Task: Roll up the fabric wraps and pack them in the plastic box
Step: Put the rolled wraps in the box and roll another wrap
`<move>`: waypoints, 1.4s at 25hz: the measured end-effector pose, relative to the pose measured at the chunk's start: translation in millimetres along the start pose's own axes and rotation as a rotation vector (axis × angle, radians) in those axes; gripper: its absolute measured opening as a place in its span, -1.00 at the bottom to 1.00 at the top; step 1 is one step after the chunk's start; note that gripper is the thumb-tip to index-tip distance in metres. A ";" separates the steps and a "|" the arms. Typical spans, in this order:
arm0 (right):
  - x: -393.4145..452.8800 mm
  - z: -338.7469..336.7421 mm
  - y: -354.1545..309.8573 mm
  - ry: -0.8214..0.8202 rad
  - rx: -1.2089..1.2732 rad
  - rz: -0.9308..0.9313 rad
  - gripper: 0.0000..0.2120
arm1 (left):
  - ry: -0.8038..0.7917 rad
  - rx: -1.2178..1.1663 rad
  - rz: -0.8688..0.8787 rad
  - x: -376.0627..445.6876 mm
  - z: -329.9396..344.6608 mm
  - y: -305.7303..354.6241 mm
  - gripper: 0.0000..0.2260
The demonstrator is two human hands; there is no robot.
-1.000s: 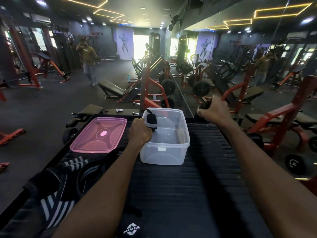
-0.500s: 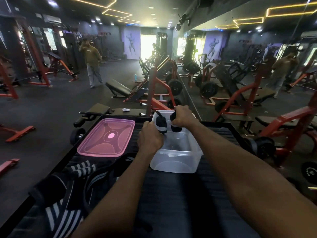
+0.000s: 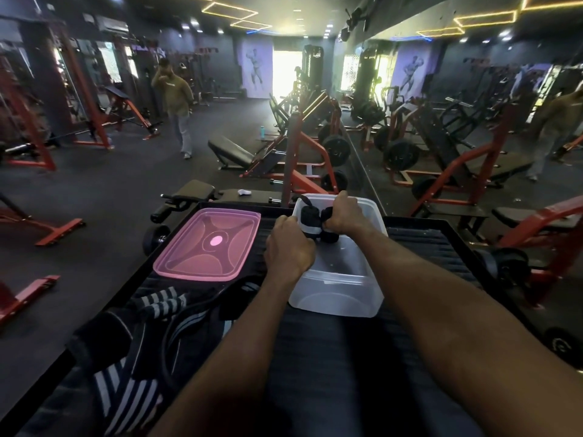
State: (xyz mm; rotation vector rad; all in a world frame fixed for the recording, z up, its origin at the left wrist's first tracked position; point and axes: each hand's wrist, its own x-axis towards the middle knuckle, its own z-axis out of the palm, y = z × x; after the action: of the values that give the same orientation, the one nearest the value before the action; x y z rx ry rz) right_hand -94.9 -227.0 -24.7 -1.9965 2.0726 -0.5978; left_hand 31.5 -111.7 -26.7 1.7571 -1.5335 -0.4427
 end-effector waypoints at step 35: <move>-223.7 37.7 -49.8 -0.395 0.759 -0.058 -0.74 | -0.082 0.549 0.027 -66.3 -90.3 -59.1 -0.72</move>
State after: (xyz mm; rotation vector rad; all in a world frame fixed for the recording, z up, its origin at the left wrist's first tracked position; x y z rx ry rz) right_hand -19.2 -11.5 -67.1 -1.5588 1.2881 -0.7740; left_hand 119.6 -20.7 -23.8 2.1417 -1.8570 -0.0766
